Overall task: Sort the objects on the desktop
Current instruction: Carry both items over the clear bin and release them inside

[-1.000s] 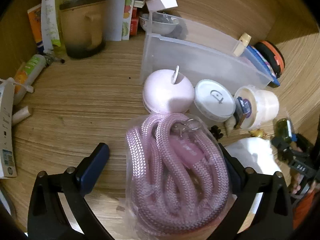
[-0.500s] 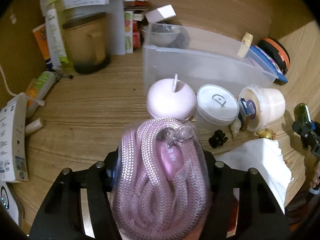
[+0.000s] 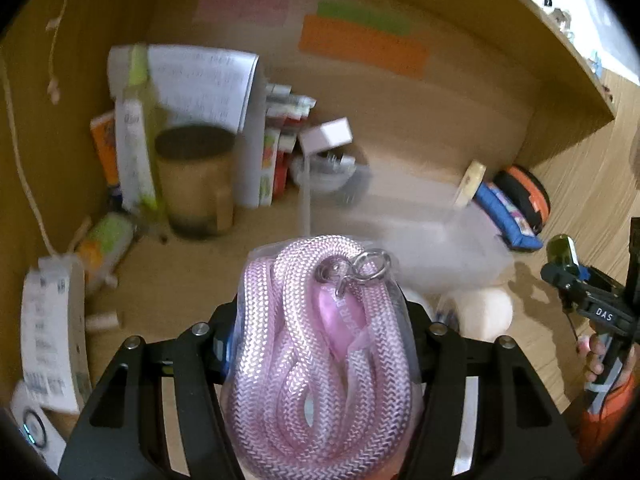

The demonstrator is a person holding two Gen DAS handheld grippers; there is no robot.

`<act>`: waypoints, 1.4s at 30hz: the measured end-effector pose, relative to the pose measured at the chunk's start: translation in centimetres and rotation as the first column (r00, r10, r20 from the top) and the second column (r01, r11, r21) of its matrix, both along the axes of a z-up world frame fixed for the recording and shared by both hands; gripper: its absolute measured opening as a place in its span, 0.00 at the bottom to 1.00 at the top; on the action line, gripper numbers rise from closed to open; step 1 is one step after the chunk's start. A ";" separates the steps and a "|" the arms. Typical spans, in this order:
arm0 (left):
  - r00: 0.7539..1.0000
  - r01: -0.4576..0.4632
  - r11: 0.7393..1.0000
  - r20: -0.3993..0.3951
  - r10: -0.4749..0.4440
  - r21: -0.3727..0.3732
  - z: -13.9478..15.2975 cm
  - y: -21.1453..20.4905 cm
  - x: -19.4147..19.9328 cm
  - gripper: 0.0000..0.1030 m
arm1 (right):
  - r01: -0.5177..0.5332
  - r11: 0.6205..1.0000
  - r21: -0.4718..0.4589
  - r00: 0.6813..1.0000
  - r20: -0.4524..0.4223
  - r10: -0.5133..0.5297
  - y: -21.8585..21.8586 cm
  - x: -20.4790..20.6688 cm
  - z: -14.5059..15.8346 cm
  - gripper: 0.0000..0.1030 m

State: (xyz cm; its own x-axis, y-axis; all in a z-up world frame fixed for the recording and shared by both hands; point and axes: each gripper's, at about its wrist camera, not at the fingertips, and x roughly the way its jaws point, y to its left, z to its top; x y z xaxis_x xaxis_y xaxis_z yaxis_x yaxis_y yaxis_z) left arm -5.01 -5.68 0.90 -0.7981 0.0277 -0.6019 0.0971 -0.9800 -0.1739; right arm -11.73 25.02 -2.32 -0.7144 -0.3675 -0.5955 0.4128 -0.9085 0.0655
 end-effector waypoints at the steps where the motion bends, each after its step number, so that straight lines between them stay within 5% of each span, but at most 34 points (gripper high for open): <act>1: 1.000 0.002 1.000 -0.004 -0.002 -0.015 0.4 0.0 -0.3 0.58 | -0.006 1.000 0.004 1.000 -0.019 0.006 -0.2 -0.2 0.5 0.68; 10: 0.996 0.084 0.996 -0.017 -0.085 -0.039 3.5 0.7 -4.3 0.58 | -0.072 0.997 0.007 0.995 -0.071 0.072 -2.8 -2.7 3.5 0.68; 20: 0.991 0.132 0.990 -0.005 -0.133 -0.040 4.4 1.2 -9.1 0.58 | -0.134 0.991 -0.007 0.991 -0.031 0.134 -5.9 -6.2 3.8 0.68; 42: 0.966 0.210 0.973 0.172 -0.192 -0.094 -1.1 3.2 -16.9 0.58 | -0.271 0.953 0.137 0.958 0.138 0.253 -11.2 -11.6 -1.5 0.68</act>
State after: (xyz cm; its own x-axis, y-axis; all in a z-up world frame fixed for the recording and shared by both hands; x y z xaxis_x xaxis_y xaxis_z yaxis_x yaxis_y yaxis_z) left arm -21.93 -2.46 -0.19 -0.6753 0.1036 -0.7302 -0.0858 -0.9944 -0.0617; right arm -23.33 13.77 -3.77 -0.5268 -0.4300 -0.7332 0.6352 -0.7723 -0.0034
